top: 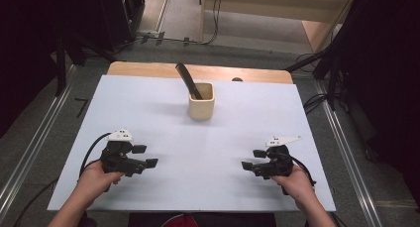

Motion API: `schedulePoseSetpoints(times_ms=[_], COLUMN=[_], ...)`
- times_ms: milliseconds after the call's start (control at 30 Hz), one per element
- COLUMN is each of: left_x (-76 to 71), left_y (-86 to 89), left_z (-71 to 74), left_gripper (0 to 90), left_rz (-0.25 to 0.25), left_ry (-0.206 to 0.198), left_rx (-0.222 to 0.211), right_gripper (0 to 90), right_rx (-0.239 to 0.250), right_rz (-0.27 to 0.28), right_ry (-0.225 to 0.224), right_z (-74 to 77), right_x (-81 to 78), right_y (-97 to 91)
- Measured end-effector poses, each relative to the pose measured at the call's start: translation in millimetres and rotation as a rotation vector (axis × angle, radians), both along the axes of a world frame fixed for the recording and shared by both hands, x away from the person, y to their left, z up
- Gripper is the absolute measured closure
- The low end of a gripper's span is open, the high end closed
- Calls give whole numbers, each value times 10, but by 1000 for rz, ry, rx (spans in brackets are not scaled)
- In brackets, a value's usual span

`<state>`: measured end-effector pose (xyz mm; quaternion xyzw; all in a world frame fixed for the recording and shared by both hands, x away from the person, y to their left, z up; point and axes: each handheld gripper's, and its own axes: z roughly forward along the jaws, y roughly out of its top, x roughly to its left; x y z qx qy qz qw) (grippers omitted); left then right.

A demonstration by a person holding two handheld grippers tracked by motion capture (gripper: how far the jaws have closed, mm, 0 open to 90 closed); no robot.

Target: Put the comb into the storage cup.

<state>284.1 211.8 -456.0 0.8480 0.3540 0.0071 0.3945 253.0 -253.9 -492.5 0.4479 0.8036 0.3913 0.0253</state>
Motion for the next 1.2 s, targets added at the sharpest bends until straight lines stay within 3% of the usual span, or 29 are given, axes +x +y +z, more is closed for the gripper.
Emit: schedulePoseSetpoints(times_ms=[533,1200], left_x=[15,31], left_y=[111,123], left_z=[-37,-64], left_gripper=[272,272], left_rz=[30,30], left_ry=[-2,7], left_rx=[7,15], right_gripper=[243,243], right_rx=[3,-8], right_rz=[-1,8], right_ry=[4,3], right_z=[-2,-10], right_x=[1,5], right_y=[9,5])
